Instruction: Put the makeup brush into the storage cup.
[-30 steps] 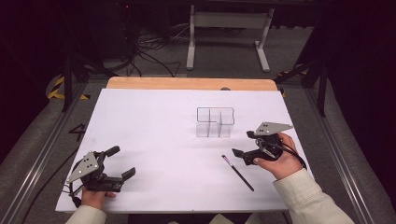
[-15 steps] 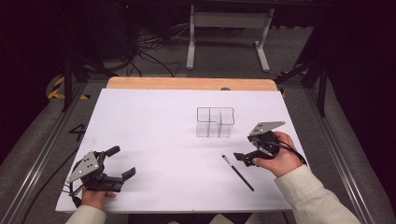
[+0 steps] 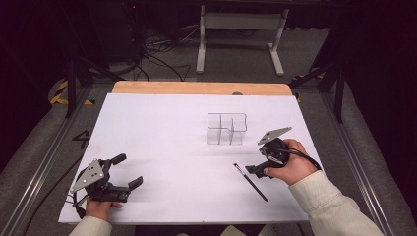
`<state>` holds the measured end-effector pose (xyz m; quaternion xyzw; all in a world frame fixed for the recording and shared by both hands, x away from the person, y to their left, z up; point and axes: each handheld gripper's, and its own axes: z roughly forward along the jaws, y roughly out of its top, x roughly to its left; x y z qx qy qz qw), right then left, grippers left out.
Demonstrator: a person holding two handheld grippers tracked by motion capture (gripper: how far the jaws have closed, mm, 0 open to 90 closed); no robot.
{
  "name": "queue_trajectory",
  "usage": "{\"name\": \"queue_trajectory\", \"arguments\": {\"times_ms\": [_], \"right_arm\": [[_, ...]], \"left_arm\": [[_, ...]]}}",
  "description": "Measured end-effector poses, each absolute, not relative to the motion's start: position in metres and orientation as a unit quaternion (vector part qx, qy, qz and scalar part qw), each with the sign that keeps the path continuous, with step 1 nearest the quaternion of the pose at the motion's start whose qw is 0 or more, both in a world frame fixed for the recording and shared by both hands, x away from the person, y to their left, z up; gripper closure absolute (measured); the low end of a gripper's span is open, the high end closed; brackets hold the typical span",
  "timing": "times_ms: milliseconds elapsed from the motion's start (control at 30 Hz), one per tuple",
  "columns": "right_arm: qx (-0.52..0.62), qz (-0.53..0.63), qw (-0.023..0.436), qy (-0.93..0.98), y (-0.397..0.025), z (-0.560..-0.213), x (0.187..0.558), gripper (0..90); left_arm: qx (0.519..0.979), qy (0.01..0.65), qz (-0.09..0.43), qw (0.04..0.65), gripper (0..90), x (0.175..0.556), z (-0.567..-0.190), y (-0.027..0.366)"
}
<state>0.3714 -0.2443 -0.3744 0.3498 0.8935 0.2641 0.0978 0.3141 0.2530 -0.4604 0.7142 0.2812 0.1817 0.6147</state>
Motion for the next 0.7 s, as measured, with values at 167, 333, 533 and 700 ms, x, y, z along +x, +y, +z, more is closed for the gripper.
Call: {"name": "queue_trajectory", "arguments": {"times_ms": [167,333,533,700], "right_arm": [[0.350,0.248,0.083,0.900,-0.241,-0.378,0.372,18.5],[0.348,0.238,0.075,0.904,-0.238,-0.380,0.372,21.4],[0.339,0.213,0.070,0.914,-0.232,-0.385,0.372,28.8],[0.345,0.196,0.061,0.916,-0.229,-0.388,0.373,32.0]], "left_arm": [[0.714,0.281,0.182,0.615,0.0,0.314,-0.460,0.253],[0.713,0.282,0.183,0.615,0.0,0.314,-0.461,0.253],[0.712,0.284,0.185,0.615,0.0,0.314,-0.461,0.253],[0.714,0.282,0.185,0.614,0.0,0.314,-0.460,0.253]]}}
